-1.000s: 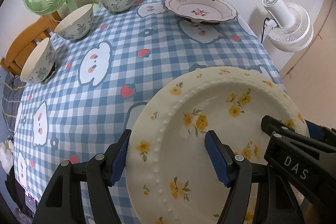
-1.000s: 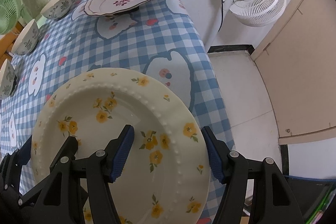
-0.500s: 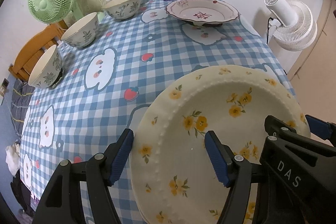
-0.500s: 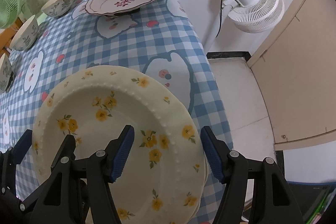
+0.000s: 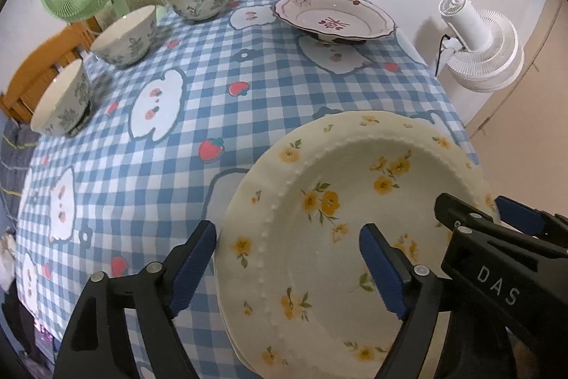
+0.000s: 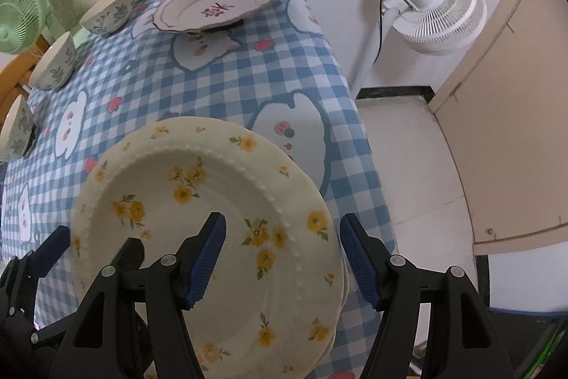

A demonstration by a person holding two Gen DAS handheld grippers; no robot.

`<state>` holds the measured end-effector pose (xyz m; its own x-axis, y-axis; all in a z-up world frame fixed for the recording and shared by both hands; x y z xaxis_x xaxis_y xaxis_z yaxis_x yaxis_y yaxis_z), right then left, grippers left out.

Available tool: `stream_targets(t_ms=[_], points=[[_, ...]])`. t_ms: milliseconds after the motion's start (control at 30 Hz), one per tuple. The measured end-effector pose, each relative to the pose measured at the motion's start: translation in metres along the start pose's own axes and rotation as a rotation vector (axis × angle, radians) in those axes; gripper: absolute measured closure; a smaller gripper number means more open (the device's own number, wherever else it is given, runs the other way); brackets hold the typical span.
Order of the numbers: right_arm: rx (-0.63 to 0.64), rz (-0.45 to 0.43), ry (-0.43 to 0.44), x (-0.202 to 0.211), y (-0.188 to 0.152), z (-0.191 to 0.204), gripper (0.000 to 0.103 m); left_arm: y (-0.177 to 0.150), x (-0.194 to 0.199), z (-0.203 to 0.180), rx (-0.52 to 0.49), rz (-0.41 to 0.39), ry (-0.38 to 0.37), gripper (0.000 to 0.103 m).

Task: Organize plates and bowls
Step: 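Lower the dotted-rim plate onto the scalloped plate and open both grippers, then move both grippers to the white red-rimmed plate by the purple plush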

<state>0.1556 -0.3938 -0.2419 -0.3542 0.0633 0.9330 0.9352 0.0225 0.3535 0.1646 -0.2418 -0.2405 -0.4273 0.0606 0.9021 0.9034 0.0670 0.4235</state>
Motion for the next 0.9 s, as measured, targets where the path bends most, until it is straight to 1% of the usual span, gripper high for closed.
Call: stream_targets(t_ms=[100,300,433,600,900], points=[[0.0,-0.017,0.0,0.01,0.005,0.0,0.028,0.002,0.005,0.0,0.007,0.006,-0.015,0.016],[-0.009,-0.075,0.024,0.036,0.018,-0.001,0.025,0.017,0.025,0.0,0.011,-0.016,-0.033,0.014],[0.005,-0.122,0.039,0.057,0.028,0.001,0.022,0.027,0.046,-0.001,0.012,-0.058,-0.039,0.014],[0.005,-0.156,0.05,0.081,0.038,0.002,0.022,0.039,0.07,-0.003,0.008,-0.107,-0.042,0.014],[0.001,-0.229,0.009,0.128,0.058,0.008,0.022,0.062,0.11,0.001,0.019,-0.162,-0.065,0.014]])
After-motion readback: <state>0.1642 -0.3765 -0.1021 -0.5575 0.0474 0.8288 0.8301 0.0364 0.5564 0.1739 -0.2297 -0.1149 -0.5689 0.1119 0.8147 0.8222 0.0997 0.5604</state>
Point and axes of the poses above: each gripper's, at about its wrist camera, not at the fingertips, and x roughly against the way its jaws point, z to its left, y to its top, the point moved 9 cm from there along -x, roughly the way its jaws point, and after that the axes turned 11 degrees about x, right-handed, at the moved point
